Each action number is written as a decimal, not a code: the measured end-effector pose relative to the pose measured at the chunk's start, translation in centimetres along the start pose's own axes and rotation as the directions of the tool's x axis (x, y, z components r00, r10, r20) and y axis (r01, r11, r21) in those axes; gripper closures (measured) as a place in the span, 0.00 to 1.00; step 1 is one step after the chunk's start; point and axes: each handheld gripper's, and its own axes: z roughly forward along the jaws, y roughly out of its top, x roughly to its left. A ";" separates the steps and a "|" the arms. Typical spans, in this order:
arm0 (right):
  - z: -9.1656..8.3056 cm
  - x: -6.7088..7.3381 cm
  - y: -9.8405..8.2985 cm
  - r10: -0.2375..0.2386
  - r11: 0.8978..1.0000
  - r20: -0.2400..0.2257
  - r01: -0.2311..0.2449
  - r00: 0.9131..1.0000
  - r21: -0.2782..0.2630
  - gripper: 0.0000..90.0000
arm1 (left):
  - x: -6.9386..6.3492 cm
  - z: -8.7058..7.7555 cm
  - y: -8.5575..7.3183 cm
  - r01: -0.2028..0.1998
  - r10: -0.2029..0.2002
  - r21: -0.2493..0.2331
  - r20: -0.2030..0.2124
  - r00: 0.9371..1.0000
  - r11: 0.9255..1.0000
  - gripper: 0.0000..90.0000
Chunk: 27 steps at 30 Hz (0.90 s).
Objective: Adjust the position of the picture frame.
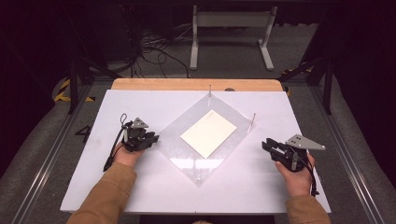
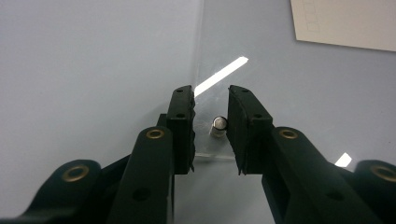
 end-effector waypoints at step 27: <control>0.3 0.3 -0.3 -0.011 0.999 -0.021 0.012 1.000 0.043 0.76 | -2.6 -1.1 -0.2 -0.190 0.176 0.077 0.163 0.971 0.979 0.93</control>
